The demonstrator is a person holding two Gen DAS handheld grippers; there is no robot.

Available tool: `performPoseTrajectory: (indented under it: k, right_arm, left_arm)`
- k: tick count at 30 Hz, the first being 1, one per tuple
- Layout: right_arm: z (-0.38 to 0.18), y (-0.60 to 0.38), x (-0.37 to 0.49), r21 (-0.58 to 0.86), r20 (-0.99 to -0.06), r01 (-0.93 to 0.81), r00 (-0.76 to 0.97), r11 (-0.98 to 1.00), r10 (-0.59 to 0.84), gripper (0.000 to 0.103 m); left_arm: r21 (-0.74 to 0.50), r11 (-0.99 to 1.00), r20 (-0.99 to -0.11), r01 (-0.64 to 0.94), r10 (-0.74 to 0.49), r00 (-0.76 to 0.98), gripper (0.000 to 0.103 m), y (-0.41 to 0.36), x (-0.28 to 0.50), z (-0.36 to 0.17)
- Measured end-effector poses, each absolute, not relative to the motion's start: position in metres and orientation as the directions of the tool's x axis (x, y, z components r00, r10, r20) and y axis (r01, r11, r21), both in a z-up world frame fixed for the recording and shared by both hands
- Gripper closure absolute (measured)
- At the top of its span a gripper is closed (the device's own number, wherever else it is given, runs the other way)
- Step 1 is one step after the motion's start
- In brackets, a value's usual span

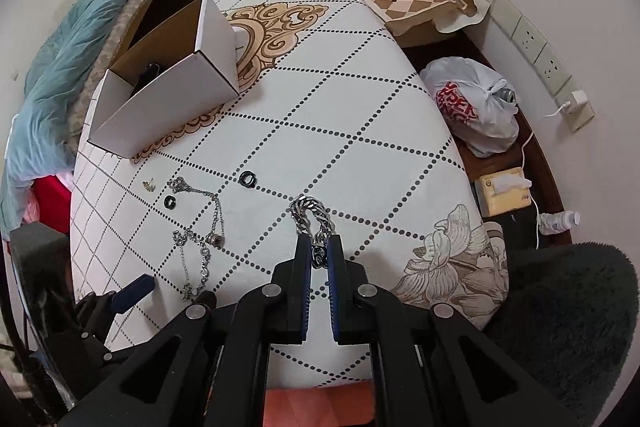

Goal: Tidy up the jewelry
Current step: 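Lift the chain bracelet with the right gripper while the left grasps a thin silver chain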

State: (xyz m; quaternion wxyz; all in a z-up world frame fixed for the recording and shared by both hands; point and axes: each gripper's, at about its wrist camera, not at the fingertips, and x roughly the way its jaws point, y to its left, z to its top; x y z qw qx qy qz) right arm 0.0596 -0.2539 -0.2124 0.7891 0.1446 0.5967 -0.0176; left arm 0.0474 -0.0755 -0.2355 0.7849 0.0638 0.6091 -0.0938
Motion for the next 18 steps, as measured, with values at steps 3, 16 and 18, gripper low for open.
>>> performPoseTrajectory:
  k: [3,16,18]
  right_arm:
    - [-0.213,-0.254,0.061,0.205,-0.948,0.204,0.284,0.957,0.142,0.095]
    - [-0.186,-0.245,0.067,0.263,-0.924,0.179,0.331,0.948,0.194,0.095]
    - [-0.180,-0.243,0.068,0.282,-0.917,0.171,0.339,0.944,0.212,0.095]
  left_arm:
    - [-0.019,0.968,-0.963,0.251,-0.085,0.255,0.081,-0.084,0.049,-0.230]
    - [-0.190,0.970,-0.934,0.153,-0.227,0.278,0.101,-0.040,0.072,-0.196]
    - [-0.197,0.970,-0.929,0.146,-0.232,0.289,0.102,-0.033,0.072,-0.187]
